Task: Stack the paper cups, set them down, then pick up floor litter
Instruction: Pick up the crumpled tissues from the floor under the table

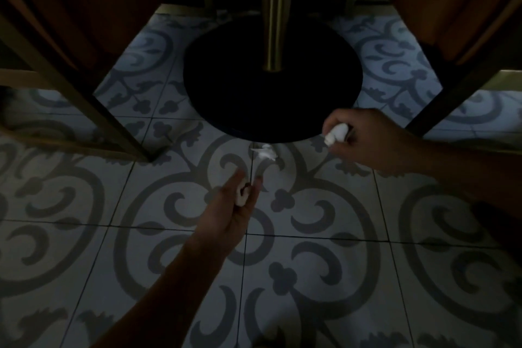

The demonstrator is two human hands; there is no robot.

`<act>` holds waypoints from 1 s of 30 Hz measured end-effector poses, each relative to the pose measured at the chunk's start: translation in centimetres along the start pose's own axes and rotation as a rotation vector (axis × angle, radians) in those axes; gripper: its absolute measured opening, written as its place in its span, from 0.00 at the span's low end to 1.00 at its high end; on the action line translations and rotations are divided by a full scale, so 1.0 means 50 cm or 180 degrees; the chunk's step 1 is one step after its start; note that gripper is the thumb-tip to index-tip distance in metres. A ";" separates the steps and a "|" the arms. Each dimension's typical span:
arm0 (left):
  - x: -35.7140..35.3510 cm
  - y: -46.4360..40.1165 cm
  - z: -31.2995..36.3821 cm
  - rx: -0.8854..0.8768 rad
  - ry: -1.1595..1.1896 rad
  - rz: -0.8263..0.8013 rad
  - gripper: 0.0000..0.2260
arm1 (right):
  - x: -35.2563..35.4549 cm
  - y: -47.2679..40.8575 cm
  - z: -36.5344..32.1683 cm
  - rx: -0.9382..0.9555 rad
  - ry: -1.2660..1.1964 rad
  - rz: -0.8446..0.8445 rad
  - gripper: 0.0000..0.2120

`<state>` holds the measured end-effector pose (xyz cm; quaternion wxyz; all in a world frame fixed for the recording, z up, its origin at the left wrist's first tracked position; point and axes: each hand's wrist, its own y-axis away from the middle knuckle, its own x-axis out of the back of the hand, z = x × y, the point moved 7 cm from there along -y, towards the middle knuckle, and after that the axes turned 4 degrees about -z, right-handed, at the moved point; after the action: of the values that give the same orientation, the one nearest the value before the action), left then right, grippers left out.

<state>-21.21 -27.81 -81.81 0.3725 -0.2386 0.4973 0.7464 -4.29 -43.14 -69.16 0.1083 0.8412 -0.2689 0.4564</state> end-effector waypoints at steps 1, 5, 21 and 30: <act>-0.003 0.006 -0.018 0.0079 0.0098 0.0024 0.07 | -0.001 -0.006 -0.017 0.0001 -0.0113 0.0096 0.06; -0.018 0.027 -0.066 0.0361 0.0330 -0.0088 0.08 | -0.029 0.011 -0.056 -0.0225 -0.0485 0.0515 0.09; -0.051 0.043 -0.126 0.0808 0.0104 -0.0726 0.23 | -0.137 0.076 -0.150 -0.0163 -0.1068 0.0023 0.12; -0.051 0.050 -0.140 0.0924 -0.0202 -0.0832 0.26 | -0.207 0.095 -0.164 0.0173 -0.0103 -0.0435 0.15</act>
<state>-21.75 -35.63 -81.27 0.5122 -0.2213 0.5525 0.6193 -17.28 -39.94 -73.43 0.1120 0.8675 -0.2001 0.4414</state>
